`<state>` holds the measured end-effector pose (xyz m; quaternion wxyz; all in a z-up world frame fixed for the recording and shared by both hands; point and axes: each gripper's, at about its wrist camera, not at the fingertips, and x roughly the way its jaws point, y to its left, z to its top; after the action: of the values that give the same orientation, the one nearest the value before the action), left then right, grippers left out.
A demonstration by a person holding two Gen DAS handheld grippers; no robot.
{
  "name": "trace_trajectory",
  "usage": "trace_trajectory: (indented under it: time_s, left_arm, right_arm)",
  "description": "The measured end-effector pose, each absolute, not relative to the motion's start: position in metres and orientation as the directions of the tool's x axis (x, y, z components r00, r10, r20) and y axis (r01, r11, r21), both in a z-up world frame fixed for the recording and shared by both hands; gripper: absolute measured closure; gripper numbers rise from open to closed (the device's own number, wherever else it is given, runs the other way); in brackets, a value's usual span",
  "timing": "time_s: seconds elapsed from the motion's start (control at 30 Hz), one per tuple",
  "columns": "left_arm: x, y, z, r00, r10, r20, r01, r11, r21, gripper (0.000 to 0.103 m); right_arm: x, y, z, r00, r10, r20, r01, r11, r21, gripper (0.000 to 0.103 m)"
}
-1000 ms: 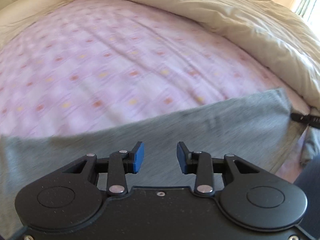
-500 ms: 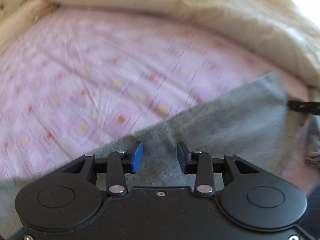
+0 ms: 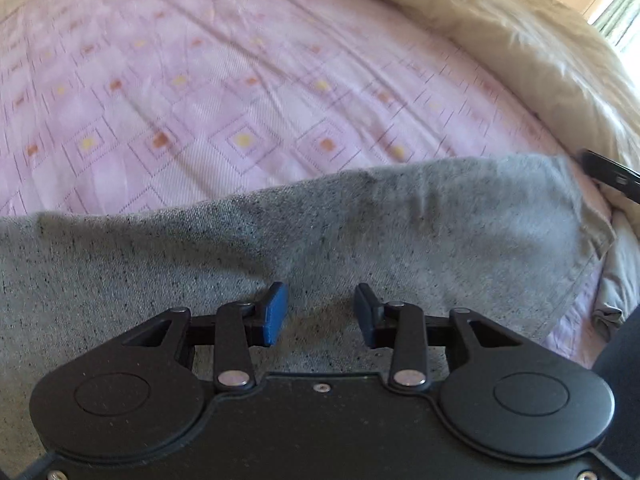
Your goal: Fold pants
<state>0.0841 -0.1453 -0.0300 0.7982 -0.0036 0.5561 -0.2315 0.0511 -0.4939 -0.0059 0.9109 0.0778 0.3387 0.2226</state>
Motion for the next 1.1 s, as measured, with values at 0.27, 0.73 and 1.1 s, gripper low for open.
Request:
trace_trajectory:
  time_s: [0.27, 0.73, 1.1]
  left_arm:
    - [0.089, -0.144, -0.029, 0.235, -0.382, -0.894, 0.345, 0.893, -0.29, 0.057]
    - [0.098, -0.132, 0.025, 0.39, -0.432, -0.813, 0.402, 0.874, -0.271, 0.056]
    - [0.136, -0.182, -0.027, 0.263, -0.305, -0.915, 0.393, 0.9, -0.187, 0.059]
  right_arm:
    - [0.12, -0.419, -0.018, 0.362, 0.654, -0.664, -0.645, 0.69, 0.328, 0.064]
    - [0.079, -0.404, -0.02, 0.216, 0.669, -0.711, -0.742, 0.586, 0.326, 0.095]
    - [0.089, -0.403, -0.028, 0.339, 0.624, -0.704, -0.683, 0.678, 0.272, 0.094]
